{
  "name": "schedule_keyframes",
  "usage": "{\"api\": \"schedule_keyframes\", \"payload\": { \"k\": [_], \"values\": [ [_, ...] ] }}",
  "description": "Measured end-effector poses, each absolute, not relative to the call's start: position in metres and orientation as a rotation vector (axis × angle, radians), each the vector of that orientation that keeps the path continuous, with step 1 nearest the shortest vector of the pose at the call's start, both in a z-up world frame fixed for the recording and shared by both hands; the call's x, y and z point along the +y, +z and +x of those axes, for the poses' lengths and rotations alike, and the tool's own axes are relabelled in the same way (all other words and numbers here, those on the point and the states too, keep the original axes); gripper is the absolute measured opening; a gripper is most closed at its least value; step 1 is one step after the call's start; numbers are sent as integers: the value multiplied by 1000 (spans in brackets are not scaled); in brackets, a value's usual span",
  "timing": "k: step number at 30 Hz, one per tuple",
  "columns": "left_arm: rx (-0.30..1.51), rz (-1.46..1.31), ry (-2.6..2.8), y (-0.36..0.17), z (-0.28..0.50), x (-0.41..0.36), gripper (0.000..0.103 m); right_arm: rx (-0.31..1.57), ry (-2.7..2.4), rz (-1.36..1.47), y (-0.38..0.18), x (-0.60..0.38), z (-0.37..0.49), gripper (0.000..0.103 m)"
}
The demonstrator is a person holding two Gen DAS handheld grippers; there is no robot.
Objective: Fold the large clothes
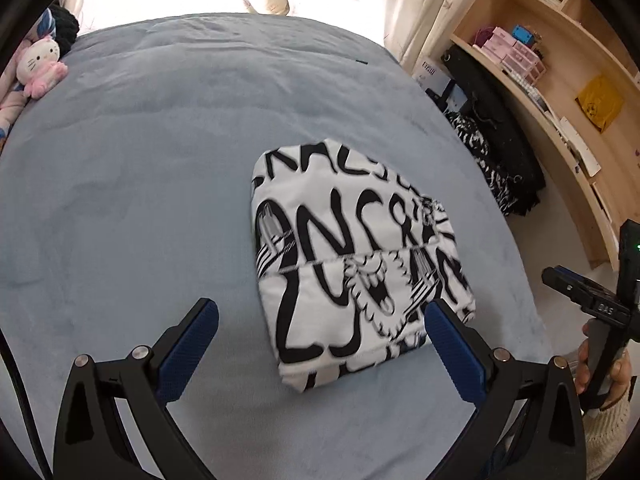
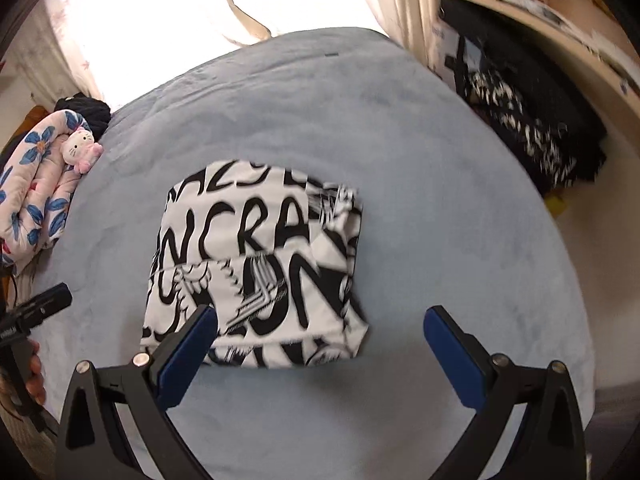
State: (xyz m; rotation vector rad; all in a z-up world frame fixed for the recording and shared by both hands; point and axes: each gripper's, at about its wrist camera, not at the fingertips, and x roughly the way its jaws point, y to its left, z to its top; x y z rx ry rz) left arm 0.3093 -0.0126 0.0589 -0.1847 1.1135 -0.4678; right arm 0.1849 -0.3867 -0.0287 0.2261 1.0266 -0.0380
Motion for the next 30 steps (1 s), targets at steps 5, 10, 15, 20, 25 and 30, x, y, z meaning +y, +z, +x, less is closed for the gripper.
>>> {"api": "schedule_keyframes", "payload": {
  "k": [5, 10, 15, 20, 25, 30],
  "values": [
    [1088, -251, -489, 40, 328, -21, 102, 1076, 59, 317, -53, -406, 210, 103],
    [1176, -283, -503, -2, 349, -31, 102, 1144, 190, 518, -99, -427, 235, 103],
    [1250, -346, -512, -50, 364, -35, 102, 1187, 274, 647, -147, -441, 255, 103],
    [1299, -361, -529, -85, 373, -44, 102, 1229, 307, 638, -182, -436, 271, 103],
    [1324, -357, -540, -109, 380, -55, 102, 1223, 369, 610, -202, -426, 282, 103],
    [1321, -384, -580, -122, 382, -63, 102, 1205, 444, 615, -218, -412, 291, 101]
  ]
}}
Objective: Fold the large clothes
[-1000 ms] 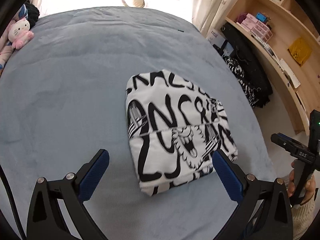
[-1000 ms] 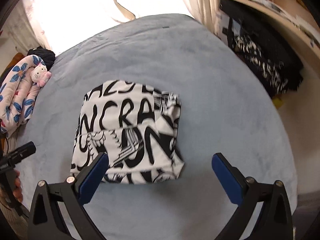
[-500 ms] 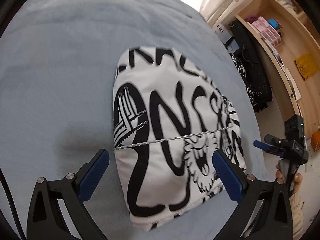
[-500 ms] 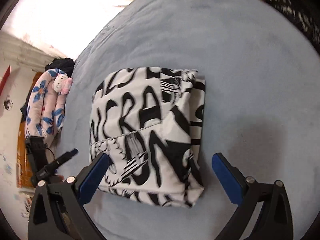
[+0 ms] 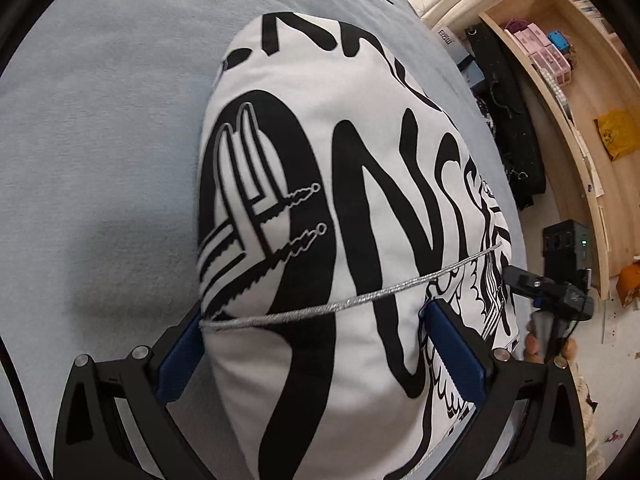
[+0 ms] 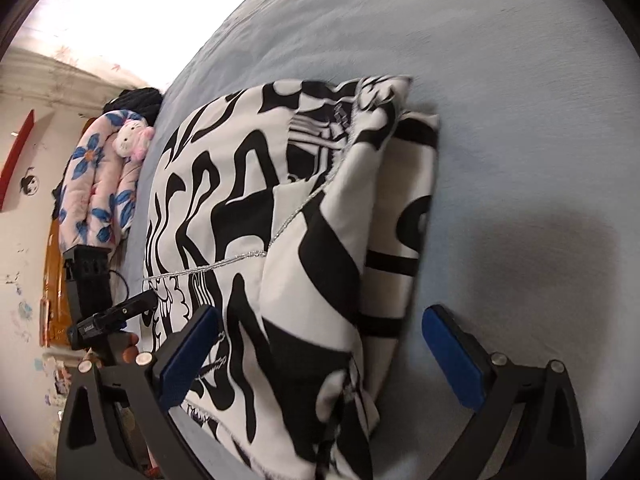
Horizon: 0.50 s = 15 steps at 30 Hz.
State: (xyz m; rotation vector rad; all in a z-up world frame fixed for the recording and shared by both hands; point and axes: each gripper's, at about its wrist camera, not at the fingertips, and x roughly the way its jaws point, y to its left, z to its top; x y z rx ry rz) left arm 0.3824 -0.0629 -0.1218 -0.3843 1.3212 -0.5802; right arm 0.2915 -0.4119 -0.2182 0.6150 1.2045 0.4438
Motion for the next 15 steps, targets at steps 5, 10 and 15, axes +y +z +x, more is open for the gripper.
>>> {"api": "schedule_keyframes", "payload": {
  "k": [5, 10, 15],
  "values": [
    [1317, -381, -608, -128, 385, -70, 102, 1160, 537, 611, -218, -393, 300, 101],
    [1315, -382, -626, -131, 389, -72, 103, 1144, 582, 619, -219, -380, 310, 101],
    [1323, -370, -634, -131, 394, -74, 103, 1172, 588, 634, -229, -387, 315, 102]
  ]
}}
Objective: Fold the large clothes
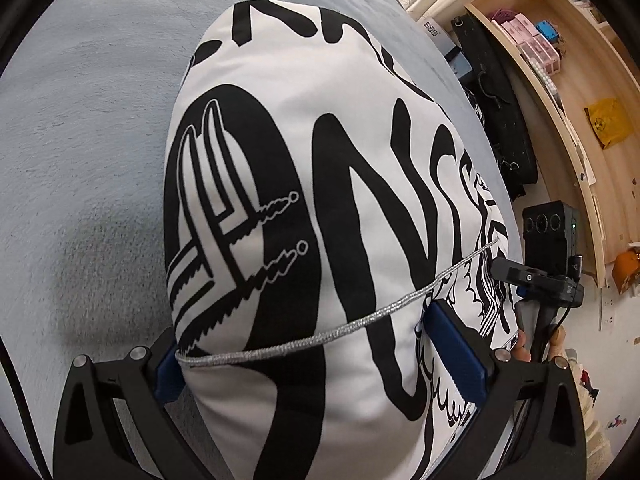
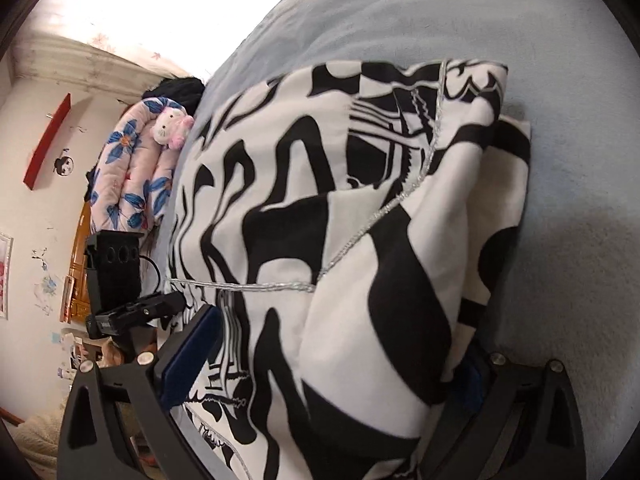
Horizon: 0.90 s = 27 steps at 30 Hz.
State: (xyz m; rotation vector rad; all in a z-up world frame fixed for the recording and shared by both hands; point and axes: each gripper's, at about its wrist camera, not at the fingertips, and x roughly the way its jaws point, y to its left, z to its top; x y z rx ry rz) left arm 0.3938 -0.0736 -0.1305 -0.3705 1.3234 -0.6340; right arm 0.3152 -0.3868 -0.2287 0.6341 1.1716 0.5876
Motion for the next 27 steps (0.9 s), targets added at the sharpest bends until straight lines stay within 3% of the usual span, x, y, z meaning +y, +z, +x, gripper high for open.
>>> {"api": "schedule_keyframes", "payload": {
  "k": [13, 17, 21, 23, 27],
  "values": [
    [1347, -309, -609, -128, 403, -95, 103, 1224, 517, 504, -221, -363, 322, 102],
    [1324, -269, -574, -121, 401, -106, 93, 1238, 456, 427, -214, -355, 319, 89],
    [1256, -237, -567, -100, 393, -112, 68, 1221, 405, 452, -197, -356, 314, 64],
    [1228, -236, -571, -89, 390, -114, 61, 1203, 386, 452, -185, -355, 309, 48],
    [1189, -209, -571, -70, 380, -117, 54, 1176, 325, 411, -160, -343, 297, 36]
  ]
}}
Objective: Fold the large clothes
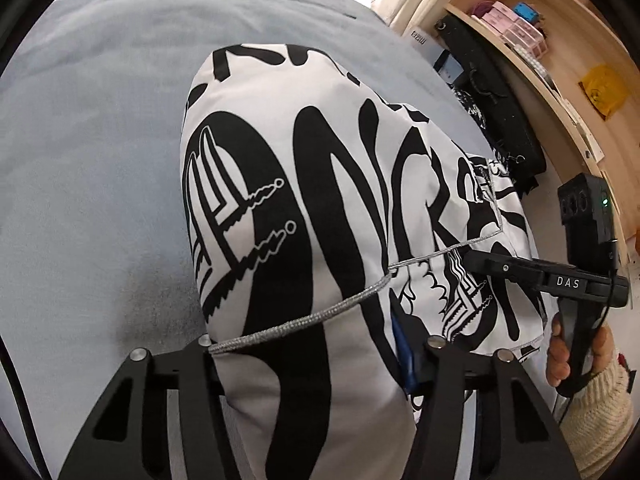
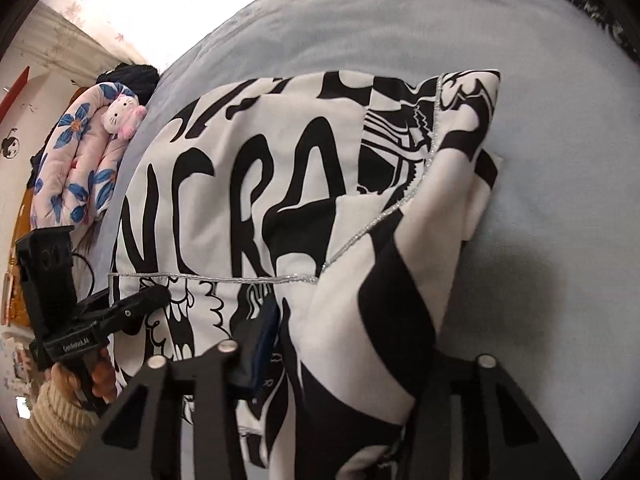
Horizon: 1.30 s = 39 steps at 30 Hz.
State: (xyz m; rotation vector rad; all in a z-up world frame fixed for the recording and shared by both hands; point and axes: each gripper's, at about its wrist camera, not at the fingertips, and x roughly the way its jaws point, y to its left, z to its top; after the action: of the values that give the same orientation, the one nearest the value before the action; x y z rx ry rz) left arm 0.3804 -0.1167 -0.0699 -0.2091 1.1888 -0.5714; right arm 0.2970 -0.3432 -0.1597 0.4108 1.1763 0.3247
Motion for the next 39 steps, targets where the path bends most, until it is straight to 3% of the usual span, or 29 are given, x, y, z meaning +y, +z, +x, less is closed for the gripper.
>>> {"api": "schedule_keyframes", "payload": {
  "k": [3, 14, 27, 32, 39],
  "values": [
    [1186, -189, -557, -56, 371, -113, 53, 1177, 300, 381, -143, -324, 283, 31],
    [1173, -177, -508, 0, 355, -26, 52, 1149, 395, 418, -96, -210, 261, 31],
    [1068, -169, -428, -2, 352, -19, 53, 1015, 551, 458, -38, -27, 393, 31],
    [1045, -181, -423, -7, 365, -27, 53, 967, 567, 487, -50, 22, 468, 31],
    [1068, -154, -399, -87, 442, 20, 54, 967, 556, 525, -117, 62, 550, 31]
  ]
}}
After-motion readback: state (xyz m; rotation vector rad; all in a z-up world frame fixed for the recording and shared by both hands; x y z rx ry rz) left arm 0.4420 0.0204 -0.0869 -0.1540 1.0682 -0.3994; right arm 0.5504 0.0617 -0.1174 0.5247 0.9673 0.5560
